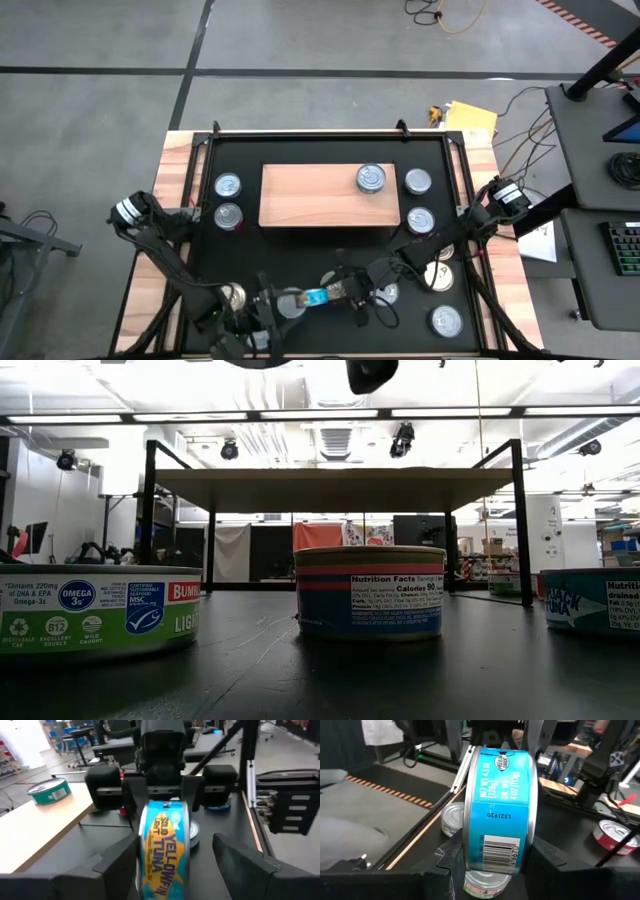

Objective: Stack canned seafood by type on shelf
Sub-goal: Put the light blue tuna can on the shelf

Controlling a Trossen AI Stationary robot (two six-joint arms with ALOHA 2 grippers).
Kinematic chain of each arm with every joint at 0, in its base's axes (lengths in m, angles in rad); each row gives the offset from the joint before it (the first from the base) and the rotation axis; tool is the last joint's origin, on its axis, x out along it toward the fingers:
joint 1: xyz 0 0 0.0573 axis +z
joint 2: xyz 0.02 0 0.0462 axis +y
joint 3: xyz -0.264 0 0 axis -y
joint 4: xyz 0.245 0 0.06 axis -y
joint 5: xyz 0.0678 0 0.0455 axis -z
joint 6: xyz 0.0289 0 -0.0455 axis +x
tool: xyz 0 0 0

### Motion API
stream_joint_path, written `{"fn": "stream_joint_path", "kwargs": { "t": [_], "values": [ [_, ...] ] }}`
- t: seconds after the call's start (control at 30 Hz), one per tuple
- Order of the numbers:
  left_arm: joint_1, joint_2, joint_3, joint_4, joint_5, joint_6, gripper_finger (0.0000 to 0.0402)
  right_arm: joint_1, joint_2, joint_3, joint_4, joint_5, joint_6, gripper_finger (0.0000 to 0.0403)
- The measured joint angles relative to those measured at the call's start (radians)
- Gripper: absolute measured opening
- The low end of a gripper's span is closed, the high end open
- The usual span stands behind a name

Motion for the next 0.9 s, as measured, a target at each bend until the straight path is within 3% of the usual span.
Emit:
{"fn": "stream_joint_path", "kwargs": {
  "t": [0.37, 0.5, 0.67, 0.8, 0.9],
  "values": [
    [0.016, 0.004, -0.021, -0.002, 0.015, -0.060, 0.0243, 0.028, 0.002, 0.012, 0.048, -0.024, -0.094, 0.0137],
    [0.025, 0.023, -0.015, 0.012, 0.014, -0.015, 0.0238, 0.030, 0.002, 0.013, 0.059, -0.024, -0.100, 0.0137],
    [0.031, 0.040, -0.013, 0.051, 0.011, 0.010, 0.0196, 0.032, 0.002, 0.013, 0.056, -0.025, -0.095, 0.0137],
    [0.035, 0.048, -0.013, 0.053, 0.010, 0.010, 0.0126, 0.033, 0.002, 0.013, 0.057, -0.016, -0.075, 0.0137],
    [0.038, 0.048, -0.013, 0.058, -0.005, -0.005, 0.0122, 0.033, 0.002, 0.013, 0.052, -0.016, -0.069, 0.0165]
  ]
}}
